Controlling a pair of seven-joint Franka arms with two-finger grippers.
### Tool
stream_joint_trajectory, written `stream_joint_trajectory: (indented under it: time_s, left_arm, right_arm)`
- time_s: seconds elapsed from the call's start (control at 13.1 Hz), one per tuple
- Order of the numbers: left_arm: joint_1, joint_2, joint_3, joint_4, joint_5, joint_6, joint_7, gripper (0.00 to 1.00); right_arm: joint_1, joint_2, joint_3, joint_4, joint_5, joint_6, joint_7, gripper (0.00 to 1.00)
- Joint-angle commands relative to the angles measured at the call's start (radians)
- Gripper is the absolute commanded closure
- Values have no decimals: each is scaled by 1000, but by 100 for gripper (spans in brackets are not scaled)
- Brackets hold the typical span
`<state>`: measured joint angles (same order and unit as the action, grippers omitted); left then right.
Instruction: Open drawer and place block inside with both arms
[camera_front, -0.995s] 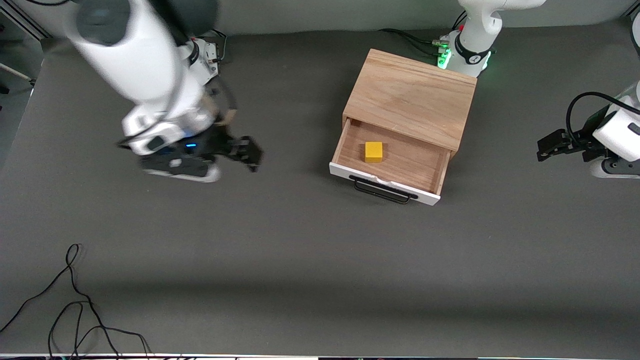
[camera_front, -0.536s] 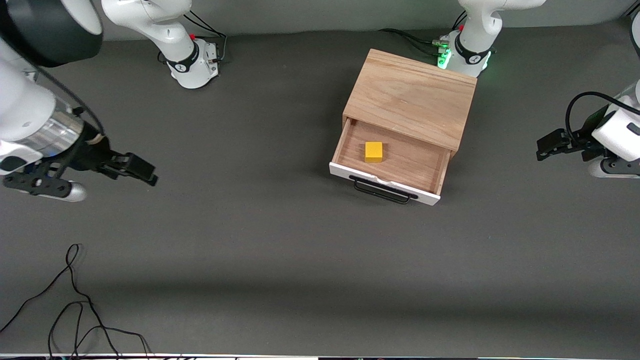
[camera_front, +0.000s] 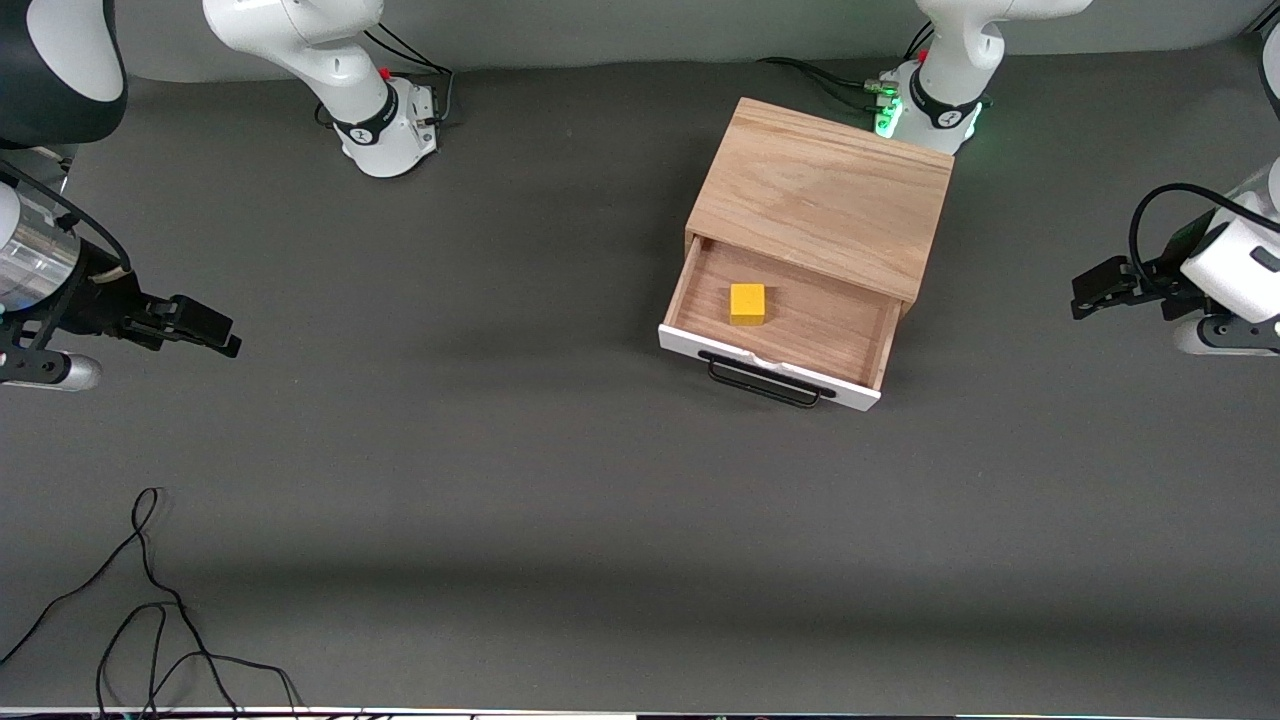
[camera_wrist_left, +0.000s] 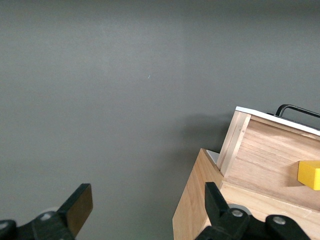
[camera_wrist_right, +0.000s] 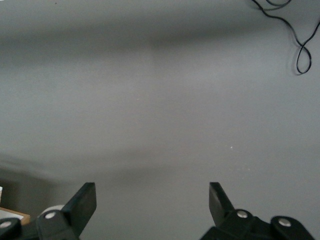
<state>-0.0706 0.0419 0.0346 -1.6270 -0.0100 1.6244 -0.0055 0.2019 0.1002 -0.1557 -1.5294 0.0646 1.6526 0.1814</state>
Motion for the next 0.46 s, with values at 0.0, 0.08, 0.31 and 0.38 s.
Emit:
stream_joint_trajectory:
  time_s: [0.0,0.08,0.31,0.38]
  left_arm:
    - [-6,1,2,7,1,-12,1,0]
    - [-6,1,2,7,1,-12,1,0]
    - [-8,1,2,7,2,-12,-1,0]
    - [-8,1,4,7,1,-12,-1,0]
  right_arm:
    - [8,-17,-7,-8,-25,24,-46,0]
    - [10,-14,-13,-8,-34,23,-43,0]
    - [13,-4,-11,-5,-69,18,-33,0]
    - [11,0,-11,-5,-69,16,-33,0]
